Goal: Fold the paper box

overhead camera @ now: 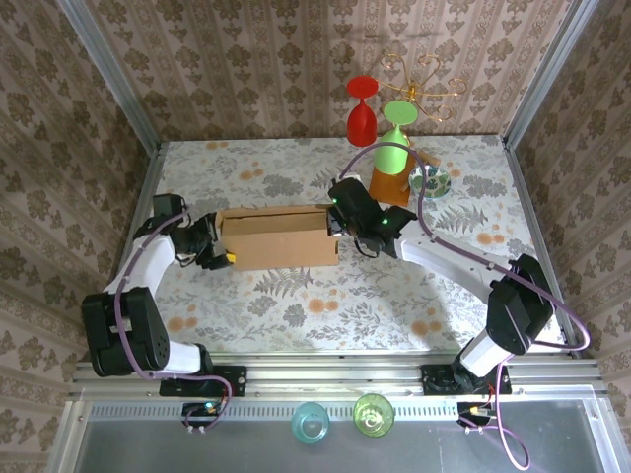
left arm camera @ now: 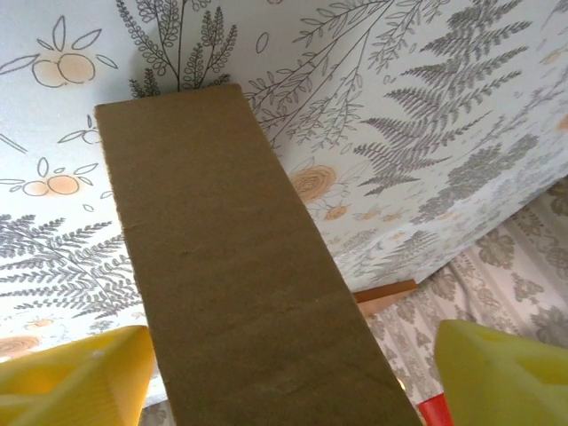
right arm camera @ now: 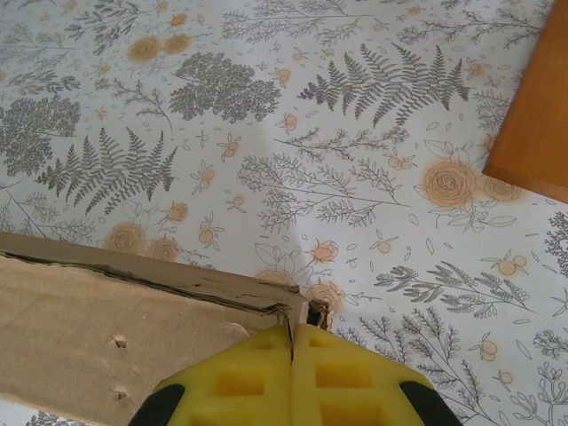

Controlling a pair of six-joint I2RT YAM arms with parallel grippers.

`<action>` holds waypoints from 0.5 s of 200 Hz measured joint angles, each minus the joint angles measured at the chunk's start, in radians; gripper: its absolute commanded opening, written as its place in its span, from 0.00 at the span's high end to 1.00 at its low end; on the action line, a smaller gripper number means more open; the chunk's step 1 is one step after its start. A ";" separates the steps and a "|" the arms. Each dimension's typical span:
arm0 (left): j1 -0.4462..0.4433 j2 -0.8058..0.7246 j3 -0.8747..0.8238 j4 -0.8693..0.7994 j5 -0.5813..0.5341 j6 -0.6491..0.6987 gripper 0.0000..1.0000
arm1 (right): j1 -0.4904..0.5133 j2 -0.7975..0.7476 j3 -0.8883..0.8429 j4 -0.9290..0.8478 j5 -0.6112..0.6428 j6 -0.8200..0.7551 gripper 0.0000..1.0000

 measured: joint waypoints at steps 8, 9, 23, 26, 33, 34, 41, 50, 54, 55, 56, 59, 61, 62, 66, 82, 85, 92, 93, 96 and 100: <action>0.004 -0.004 0.000 0.008 0.000 0.011 0.10 | -0.002 0.003 0.004 -0.003 -0.003 -0.004 1.00; 0.005 -0.005 0.000 0.009 0.000 0.014 0.10 | -0.002 0.004 0.005 -0.003 -0.003 -0.004 1.00; 0.010 -0.007 0.000 0.022 0.000 0.027 0.10 | -0.006 0.009 0.012 -0.008 -0.011 -0.010 1.00; 0.010 -0.007 0.000 0.024 0.001 0.030 0.11 | -0.006 0.009 0.013 -0.008 -0.013 -0.011 1.00; 0.010 -0.007 -0.002 0.032 0.003 0.036 0.12 | -0.008 0.011 0.015 -0.009 -0.015 -0.011 1.00; 0.010 -0.007 -0.002 0.034 0.003 0.038 0.12 | -0.008 0.011 0.015 -0.009 -0.016 -0.011 1.00; 0.010 -0.007 -0.007 0.047 0.004 0.042 0.12 | -0.009 0.013 0.016 -0.010 -0.019 -0.011 1.00; 0.010 -0.010 -0.017 0.062 0.006 0.045 0.13 | -0.010 0.015 0.018 -0.010 -0.019 -0.011 1.00; 0.010 -0.012 -0.023 0.069 0.007 0.045 0.13 | -0.010 0.016 0.019 -0.010 -0.019 -0.011 1.00; 0.010 -0.012 -0.024 0.070 0.007 0.046 0.13 | -0.010 0.017 0.020 -0.010 -0.019 -0.011 1.00; 0.010 -0.013 -0.025 0.071 0.007 0.046 0.13 | -0.010 0.017 0.020 -0.010 -0.019 -0.011 1.00; 0.011 -0.015 -0.029 0.075 0.007 0.048 0.13 | -0.010 0.018 0.021 -0.010 -0.020 -0.011 1.00; 0.011 -0.016 -0.032 0.076 0.007 0.048 0.13 | -0.010 0.018 0.021 -0.009 -0.020 -0.011 1.00; 0.011 -0.017 -0.032 0.077 0.007 0.048 0.13 | -0.010 0.018 0.022 -0.009 -0.021 -0.011 1.00; 0.011 -0.020 -0.036 0.078 0.006 0.051 0.13 | -0.011 0.020 0.022 -0.009 -0.022 -0.011 1.00; 0.016 -0.039 -0.040 0.072 0.000 0.071 0.14 | -0.011 0.022 0.023 -0.009 -0.022 -0.011 1.00; 0.019 -0.044 -0.040 0.069 -0.002 0.076 0.15 | -0.011 0.023 0.023 -0.009 -0.022 -0.011 1.00; 0.026 -0.057 -0.040 0.062 -0.007 0.092 0.16 | -0.011 0.023 0.023 -0.009 -0.022 -0.011 1.00; 0.027 -0.060 -0.040 0.061 -0.008 0.095 0.16 | -0.011 0.023 0.023 -0.009 -0.022 -0.011 1.00; 0.030 -0.065 -0.040 0.058 -0.010 0.102 0.16 | -0.011 0.023 0.023 -0.009 -0.022 -0.012 1.00; 0.037 -0.074 -0.039 0.050 -0.016 0.113 0.16 | -0.011 0.023 0.024 -0.009 -0.022 -0.012 1.00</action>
